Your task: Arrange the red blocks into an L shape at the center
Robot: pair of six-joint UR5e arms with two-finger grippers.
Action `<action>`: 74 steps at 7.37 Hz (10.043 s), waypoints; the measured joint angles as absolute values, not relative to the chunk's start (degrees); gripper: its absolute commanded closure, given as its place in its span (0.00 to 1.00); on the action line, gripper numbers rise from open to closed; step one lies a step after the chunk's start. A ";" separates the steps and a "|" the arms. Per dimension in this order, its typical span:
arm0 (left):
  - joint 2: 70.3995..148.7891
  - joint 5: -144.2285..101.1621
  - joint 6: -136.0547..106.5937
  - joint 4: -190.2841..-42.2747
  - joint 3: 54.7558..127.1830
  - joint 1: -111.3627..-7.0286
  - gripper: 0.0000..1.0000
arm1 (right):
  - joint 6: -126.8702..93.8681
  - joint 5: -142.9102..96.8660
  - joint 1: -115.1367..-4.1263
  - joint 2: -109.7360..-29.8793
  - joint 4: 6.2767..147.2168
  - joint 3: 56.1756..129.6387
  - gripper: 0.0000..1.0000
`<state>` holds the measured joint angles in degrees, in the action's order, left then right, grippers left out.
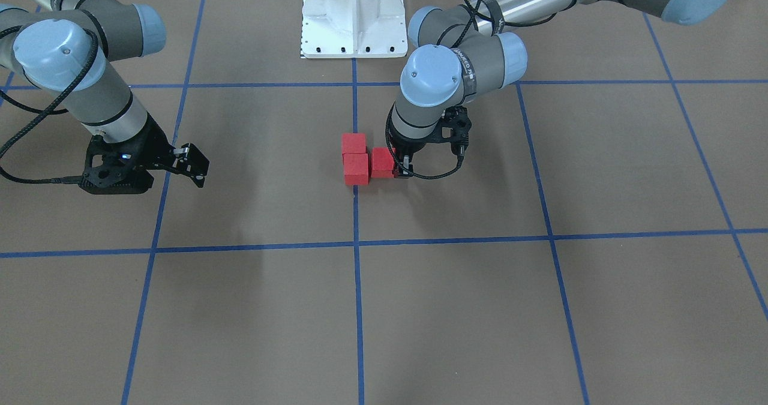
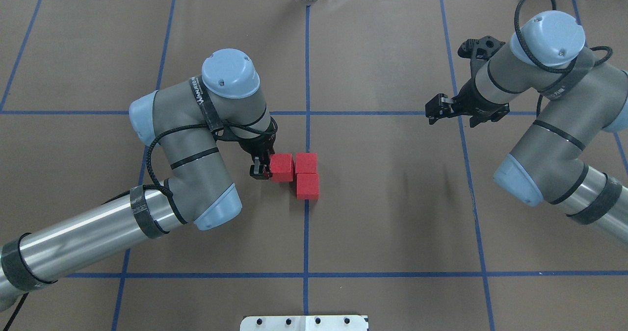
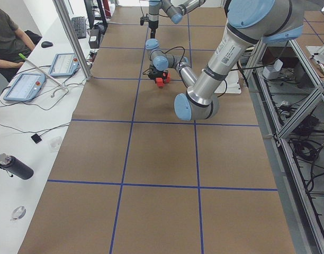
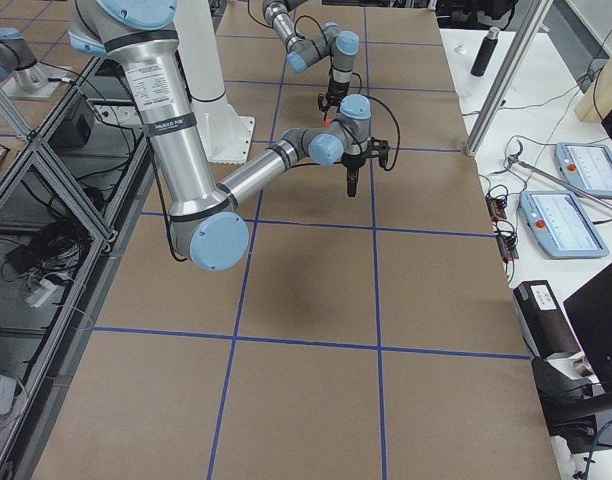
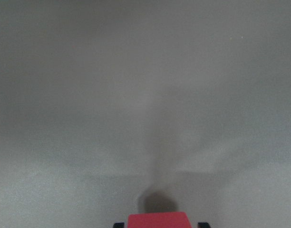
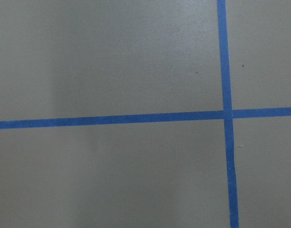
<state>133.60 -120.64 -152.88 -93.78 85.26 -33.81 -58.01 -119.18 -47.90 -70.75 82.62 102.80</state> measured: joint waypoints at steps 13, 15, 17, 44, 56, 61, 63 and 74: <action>134.10 -117.42 -154.05 -93.78 85.05 -32.61 1.00 | -58.01 -119.18 -47.87 -70.77 82.62 102.75 0.00; 134.13 -117.42 -154.07 -93.80 85.01 -32.61 0.97 | -58.01 -119.18 -47.84 -70.76 82.62 102.74 0.00; 134.14 -117.42 -154.04 -93.86 84.99 -32.61 0.00 | -57.99 -119.18 -47.85 -70.75 82.62 102.72 0.00; 129.17 -117.49 -142.74 -92.90 90.74 -29.35 0.00 | -57.92 -119.25 -47.88 -70.75 82.62 102.64 0.00; 99.44 -121.90 -80.93 -92.38 114.70 -50.81 0.00 | -42.03 -128.22 -63.92 -80.02 82.81 102.86 0.00; 89.57 -137.63 -32.22 -92.44 107.03 -75.03 0.00 | -15.35 -133.86 -79.67 -86.84 88.22 99.12 0.00; 88.97 -139.45 -23.40 -92.10 104.13 -79.80 0.00 | -9.52 -134.75 -82.76 -85.55 93.85 98.96 0.00; 89.03 -139.18 -12.12 -92.62 98.92 -84.52 0.00 | -7.49 -135.21 -85.71 -88.21 94.13 96.33 0.00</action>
